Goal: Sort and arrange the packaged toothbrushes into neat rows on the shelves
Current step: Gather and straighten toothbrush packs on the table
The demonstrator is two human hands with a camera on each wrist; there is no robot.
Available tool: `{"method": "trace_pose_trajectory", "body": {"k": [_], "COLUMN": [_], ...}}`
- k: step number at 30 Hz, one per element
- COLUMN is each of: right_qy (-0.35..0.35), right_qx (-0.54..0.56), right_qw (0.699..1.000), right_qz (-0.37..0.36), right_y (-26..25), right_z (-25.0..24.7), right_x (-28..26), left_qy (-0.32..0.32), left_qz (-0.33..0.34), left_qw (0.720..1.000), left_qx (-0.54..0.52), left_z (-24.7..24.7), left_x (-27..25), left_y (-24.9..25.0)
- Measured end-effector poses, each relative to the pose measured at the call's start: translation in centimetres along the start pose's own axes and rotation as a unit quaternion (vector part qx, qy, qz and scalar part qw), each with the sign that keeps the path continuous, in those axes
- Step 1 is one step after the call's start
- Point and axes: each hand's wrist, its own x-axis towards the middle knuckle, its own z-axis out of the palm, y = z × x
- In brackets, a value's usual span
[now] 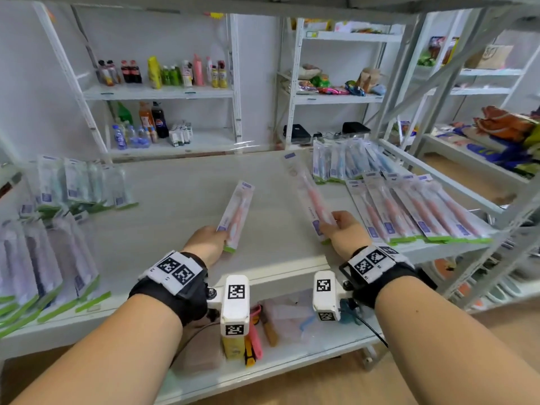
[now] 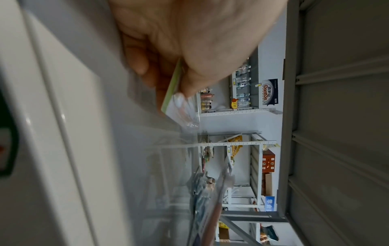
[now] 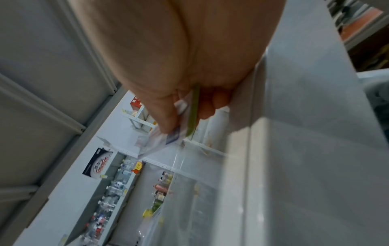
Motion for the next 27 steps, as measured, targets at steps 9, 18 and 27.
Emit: {"method": "trace_pose_trajectory", "body": {"k": [9, 18, 27], "right_qy": [0.029, 0.121, 0.158], "right_qx": [0.062, 0.005, -0.103], "right_qw": [0.997, 0.993, 0.981], "right_qz": [0.032, -0.017, 0.034], "right_y": [0.0, 2.5, 8.3], "right_z": [-3.8, -12.9, -22.1], "right_x": [-0.1, 2.0, 8.1], "left_qy": [-0.056, -0.129, -0.191], "left_qz": [-0.032, 0.001, 0.042], "left_qw": [0.979, 0.971, 0.974], "left_qx": [-0.193, -0.202, -0.114], "left_z": [4.0, 13.2, 22.8], "left_x": [-3.3, -5.8, -5.8], "left_y": [3.6, 10.8, 16.4]}}
